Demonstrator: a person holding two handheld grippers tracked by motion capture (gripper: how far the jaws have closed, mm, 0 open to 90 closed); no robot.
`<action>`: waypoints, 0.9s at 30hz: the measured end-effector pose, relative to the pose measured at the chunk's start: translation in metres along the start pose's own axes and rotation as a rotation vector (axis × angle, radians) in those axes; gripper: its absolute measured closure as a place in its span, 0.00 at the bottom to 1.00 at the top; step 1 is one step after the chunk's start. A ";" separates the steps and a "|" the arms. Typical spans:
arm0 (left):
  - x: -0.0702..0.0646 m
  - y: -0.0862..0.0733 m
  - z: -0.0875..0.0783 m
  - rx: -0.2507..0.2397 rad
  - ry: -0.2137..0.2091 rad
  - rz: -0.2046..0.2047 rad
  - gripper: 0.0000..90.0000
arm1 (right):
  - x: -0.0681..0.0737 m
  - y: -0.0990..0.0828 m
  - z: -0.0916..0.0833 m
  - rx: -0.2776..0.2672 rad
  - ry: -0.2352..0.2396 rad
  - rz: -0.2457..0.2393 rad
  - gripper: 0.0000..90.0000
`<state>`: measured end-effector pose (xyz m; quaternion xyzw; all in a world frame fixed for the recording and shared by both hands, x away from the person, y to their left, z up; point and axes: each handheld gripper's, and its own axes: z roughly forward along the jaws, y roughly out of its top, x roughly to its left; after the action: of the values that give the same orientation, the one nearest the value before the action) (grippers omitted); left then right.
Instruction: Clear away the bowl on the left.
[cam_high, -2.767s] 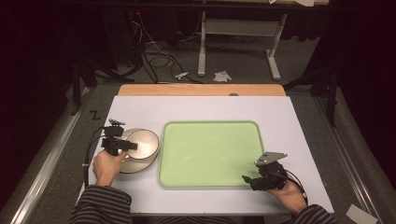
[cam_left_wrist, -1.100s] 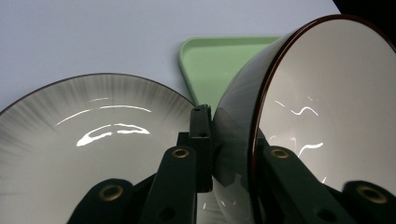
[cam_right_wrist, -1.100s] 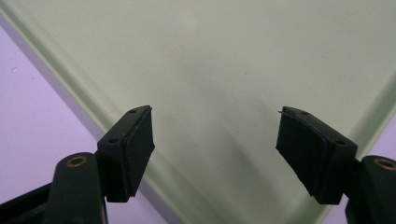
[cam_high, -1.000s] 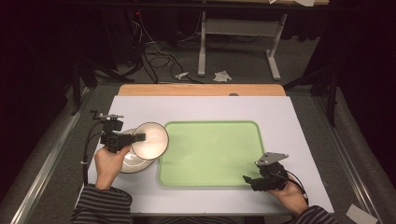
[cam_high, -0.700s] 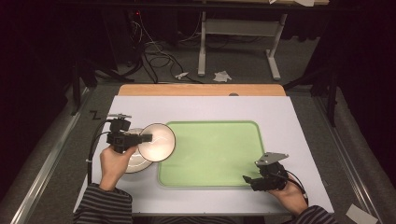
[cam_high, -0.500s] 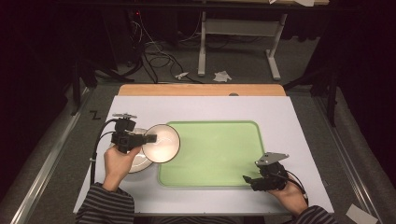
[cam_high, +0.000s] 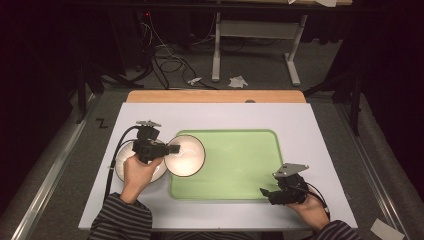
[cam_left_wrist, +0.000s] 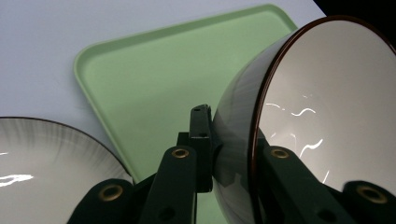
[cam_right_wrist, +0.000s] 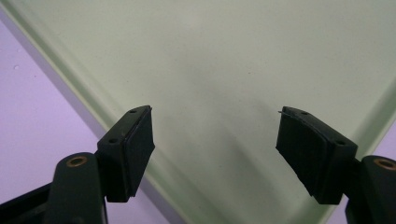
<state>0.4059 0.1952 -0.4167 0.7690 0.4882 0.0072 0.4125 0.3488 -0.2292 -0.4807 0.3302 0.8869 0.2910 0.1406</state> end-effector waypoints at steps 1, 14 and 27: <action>-0.002 0.001 0.002 0.004 -0.001 0.004 0.90 | 0.000 0.000 0.000 -0.001 0.001 -0.002 0.32; -0.017 0.009 0.020 0.042 -0.040 0.040 0.90 | 0.000 0.000 0.000 -0.007 0.001 -0.005 0.32; -0.024 0.015 0.035 0.071 -0.051 0.064 0.90 | 0.000 0.000 0.001 -0.003 0.004 -0.004 0.32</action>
<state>0.4191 0.1519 -0.4209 0.7985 0.4526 -0.0165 0.3967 0.3496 -0.2288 -0.4814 0.3274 0.8875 0.2927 0.1398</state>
